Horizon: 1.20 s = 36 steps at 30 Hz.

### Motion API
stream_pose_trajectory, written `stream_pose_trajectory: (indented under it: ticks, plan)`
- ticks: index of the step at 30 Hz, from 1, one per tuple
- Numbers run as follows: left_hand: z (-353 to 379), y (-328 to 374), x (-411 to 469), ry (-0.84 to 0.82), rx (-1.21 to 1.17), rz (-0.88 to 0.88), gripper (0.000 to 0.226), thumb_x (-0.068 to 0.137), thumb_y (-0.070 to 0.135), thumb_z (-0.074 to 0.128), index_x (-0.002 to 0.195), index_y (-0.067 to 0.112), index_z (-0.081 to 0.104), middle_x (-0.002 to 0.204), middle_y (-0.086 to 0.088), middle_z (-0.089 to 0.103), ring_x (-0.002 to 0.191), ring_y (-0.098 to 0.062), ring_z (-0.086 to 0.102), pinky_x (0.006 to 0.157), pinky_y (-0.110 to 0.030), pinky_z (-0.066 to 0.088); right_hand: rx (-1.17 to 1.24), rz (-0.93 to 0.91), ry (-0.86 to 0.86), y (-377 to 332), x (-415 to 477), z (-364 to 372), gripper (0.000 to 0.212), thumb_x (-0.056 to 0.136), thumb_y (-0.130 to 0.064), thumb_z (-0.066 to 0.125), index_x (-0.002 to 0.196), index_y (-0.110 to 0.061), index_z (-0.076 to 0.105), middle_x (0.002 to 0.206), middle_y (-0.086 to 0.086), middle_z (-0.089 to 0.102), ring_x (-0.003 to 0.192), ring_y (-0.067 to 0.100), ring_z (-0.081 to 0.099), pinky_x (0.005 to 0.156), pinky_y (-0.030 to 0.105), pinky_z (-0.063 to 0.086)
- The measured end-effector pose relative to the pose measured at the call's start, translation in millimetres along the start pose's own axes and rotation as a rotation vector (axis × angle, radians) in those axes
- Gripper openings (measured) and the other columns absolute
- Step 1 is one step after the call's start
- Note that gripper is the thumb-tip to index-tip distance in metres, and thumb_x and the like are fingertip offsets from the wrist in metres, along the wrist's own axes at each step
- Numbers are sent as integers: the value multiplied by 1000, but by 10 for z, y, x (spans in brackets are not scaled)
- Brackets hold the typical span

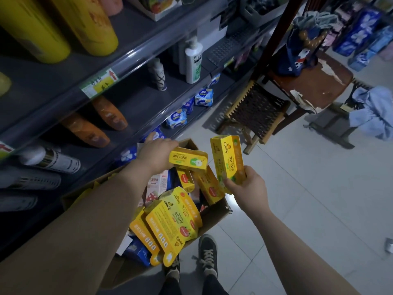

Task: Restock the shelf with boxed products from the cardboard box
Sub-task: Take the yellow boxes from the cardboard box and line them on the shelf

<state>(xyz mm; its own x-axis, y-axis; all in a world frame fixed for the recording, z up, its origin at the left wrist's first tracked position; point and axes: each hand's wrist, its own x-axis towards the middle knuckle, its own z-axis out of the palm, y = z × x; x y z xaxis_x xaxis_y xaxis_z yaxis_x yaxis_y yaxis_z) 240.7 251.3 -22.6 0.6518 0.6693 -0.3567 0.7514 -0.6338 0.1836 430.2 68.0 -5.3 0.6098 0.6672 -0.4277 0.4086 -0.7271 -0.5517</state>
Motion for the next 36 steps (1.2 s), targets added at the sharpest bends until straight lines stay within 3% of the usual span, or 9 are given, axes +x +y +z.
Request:
stream_pose_trajectory:
  ticks: [3, 6, 11, 17, 22, 25, 30, 33, 36]
  plan:
    - [-222, -16, -142, 43, -52, -54, 29, 75, 43, 70, 97, 27, 60, 96, 5, 63, 96, -19, 60, 92, -36, 36, -2, 0, 7, -72, -37, -50, 30, 80, -46, 71, 90, -25, 52, 82, -10, 58, 72, 13, 60, 64, 41, 59]
    - [-470, -14, -382, 81, -188, -163, 37, 70, 45, 76, 98, 27, 61, 93, 6, 64, 89, -20, 61, 67, -30, 42, 6, -13, 9, -192, -111, -97, 30, 79, -45, 71, 90, -24, 53, 81, -8, 59, 71, 13, 61, 62, 42, 58]
    - [-752, -107, -876, 167, -402, -326, 55, 64, 40, 83, 114, 32, 59, 100, 7, 68, 90, -18, 63, 74, -32, 52, 16, -86, -9, -507, -285, -142, 31, 77, -44, 72, 90, -22, 54, 80, -6, 61, 69, 13, 62, 60, 43, 57]
    - [-980, -258, -1545, 271, -648, -482, 57, 66, 21, 84, 116, 24, 57, 95, 6, 60, 87, -14, 59, 71, -25, 44, 28, -238, -64, -1016, -510, -176, 31, 75, -47, 73, 85, -22, 57, 75, -4, 65, 67, 15, 63, 60, 40, 55]
    - [-1126, -327, -2227, 356, -744, -623, 57, 70, 14, 79, 119, 26, 53, 99, 0, 61, 80, -16, 60, 55, -23, 46, 14, -394, -236, -1432, -723, -202, 25, 76, -39, 76, 82, -22, 58, 74, -5, 66, 66, 11, 63, 60, 35, 54]
    - [-1147, -288, -2681, 463, -833, -716, 58, 70, 11, 79, 121, 25, 55, 100, -2, 64, 80, -20, 64, 60, -31, 54, -12, -510, -354, -1659, -864, -207, 24, 77, -34, 76, 79, -24, 55, 72, -7, 64, 66, 12, 63, 58, 33, 52]
    - [-1021, -15, -3469, 702, -905, -936, 59, 67, 10, 83, 120, 18, 59, 102, -6, 65, 85, -23, 63, 65, -26, 45, -34, -733, -491, -1929, -1210, -144, 27, 78, -35, 77, 75, -22, 54, 68, -8, 62, 61, 11, 59, 53, 30, 46]
    - [-930, 251, -3926, 830, -875, -1058, 54, 67, 10, 83, 113, 19, 57, 97, 3, 61, 85, -16, 59, 65, -23, 42, -52, -849, -562, -2011, -1516, -52, 29, 76, -36, 78, 73, -24, 52, 65, -10, 60, 58, 10, 57, 53, 30, 46]
    - [-824, 547, -4396, 963, -932, -1181, 48, 68, 10, 82, 106, 19, 54, 91, 7, 59, 75, -3, 54, 57, -10, 38, -72, -940, -655, -2060, -1862, 78, 28, 71, -41, 78, 76, -25, 57, 68, -9, 66, 64, 12, 63, 60, 36, 54]
